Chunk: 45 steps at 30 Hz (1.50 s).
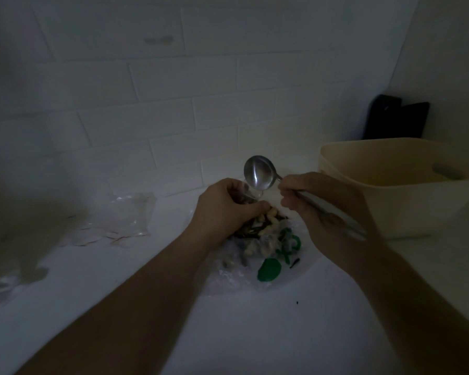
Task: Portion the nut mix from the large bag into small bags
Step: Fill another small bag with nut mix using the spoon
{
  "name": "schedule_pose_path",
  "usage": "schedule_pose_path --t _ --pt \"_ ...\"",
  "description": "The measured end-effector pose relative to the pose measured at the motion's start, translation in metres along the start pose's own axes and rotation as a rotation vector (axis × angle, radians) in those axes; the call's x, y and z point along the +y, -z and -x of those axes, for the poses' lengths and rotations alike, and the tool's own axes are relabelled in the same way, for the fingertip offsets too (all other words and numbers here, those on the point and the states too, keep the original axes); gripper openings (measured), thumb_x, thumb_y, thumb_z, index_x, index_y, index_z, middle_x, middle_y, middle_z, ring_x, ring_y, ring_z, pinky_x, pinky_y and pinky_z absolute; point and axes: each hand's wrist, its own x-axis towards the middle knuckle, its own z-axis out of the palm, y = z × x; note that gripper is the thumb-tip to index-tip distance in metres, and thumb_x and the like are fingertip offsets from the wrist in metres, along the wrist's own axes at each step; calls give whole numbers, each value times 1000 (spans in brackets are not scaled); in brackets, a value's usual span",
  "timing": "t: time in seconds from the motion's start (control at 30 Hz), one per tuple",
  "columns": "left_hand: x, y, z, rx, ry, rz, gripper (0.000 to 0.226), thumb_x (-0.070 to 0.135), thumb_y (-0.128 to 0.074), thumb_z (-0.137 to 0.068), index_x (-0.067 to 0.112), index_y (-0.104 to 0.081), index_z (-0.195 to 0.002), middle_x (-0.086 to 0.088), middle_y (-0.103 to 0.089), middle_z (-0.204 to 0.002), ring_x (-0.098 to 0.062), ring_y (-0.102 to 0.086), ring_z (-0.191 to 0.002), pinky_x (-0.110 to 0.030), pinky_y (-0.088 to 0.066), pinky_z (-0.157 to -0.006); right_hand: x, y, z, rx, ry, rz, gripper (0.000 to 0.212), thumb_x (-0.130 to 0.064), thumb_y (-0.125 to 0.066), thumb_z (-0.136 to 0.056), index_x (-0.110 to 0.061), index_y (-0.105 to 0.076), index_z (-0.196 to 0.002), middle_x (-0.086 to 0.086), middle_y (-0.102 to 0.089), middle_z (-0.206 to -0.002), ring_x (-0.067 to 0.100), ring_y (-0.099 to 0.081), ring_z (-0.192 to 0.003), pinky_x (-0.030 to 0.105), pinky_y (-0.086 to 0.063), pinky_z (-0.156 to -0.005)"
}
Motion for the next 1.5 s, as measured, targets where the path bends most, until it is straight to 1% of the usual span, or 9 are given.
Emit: schedule_pose_path --t 0.07,0.2,0.33,0.47,0.73,0.93,1.1,1.23,1.5 --pt "0 2 1 5 9 25 45 52 -95 -65 31 -72 -97 13 -77 -91 -2 -73 -85 -34 -63 -85 0 1 1 47 -90 -120 15 -32 -62 -102 -25 -64 -115 -5 -70 -102 24 -72 -88 46 -61 -72" --pt "0 14 -1 4 61 92 39 42 -95 -69 25 -74 -99 9 -79 -92 -9 -76 -86 -39 -64 -85 3 5 1 101 -223 -158 9 -25 -61 -102 -28 -68 -107 -8 -71 -97 11 -70 -84 18 -56 -76" --pt "0 33 -3 -193 126 258 22 16 -85 -85 8 -80 -105 -12 -80 -102 -31 -77 -99 -49 -61 -96 3 1 3 -60 -289 -30 15 -30 -54 -102 -43 -62 -99 -18 -66 -89 -7 -65 -88 3 -44 -75" --pt "2 46 -2 -269 198 444 24 -3 -59 -100 -1 -72 -120 -13 -77 -112 -26 -72 -105 -31 -61 -90 18 -3 9 -364 -223 70 18 -20 -59 -103 -29 -72 -112 -13 -67 -104 0 -63 -98 19 -49 -82" --pt "14 45 -4 -129 258 758 43 -9 -34 -105 3 -59 -138 -19 -75 -121 -37 -70 -117 -44 -55 -103 24 -1 14 -627 -210 187 47 0 -58 -92 -35 -77 -118 -7 -69 -127 15 -63 -112 30 -52 -93" --pt "25 26 4 -101 169 695 43 -5 -37 -107 9 -61 -140 -12 -76 -121 -33 -69 -121 -50 -50 -111 5 -7 6 -281 -476 125 30 -19 -58 -102 -31 -70 -126 -13 -65 -112 0 -62 -91 19 -50 -79" --pt "36 10 19 -232 150 794 46 11 -52 -108 24 -52 -152 -6 -61 -148 -16 -67 -124 -34 -56 -103 -23 -39 0 -211 -605 14 44 -48 -71 -89 -41 -55 -129 -19 -54 -117 -5 -56 -98 13 -45 -80" --pt "39 14 22 -383 126 960 65 11 -60 -100 27 -36 -159 -13 -59 -149 -21 -67 -125 -36 -53 -102 -23 -34 -6 -79 -666 -40 17 -47 -60 -99 -38 -63 -114 -15 -67 -105 0 -66 -89 20 -54 -73" --pt "30 1 29 -333 69 733 44 25 -71 -89 6 -69 -129 -18 -75 -119 -34 -73 -110 -44 -58 -98 -31 -21 -8 67 -976 -636 30 -14 -51 -100 -22 -80 -98 5 -80 -92 24 -77 -90 41 -63 -75"
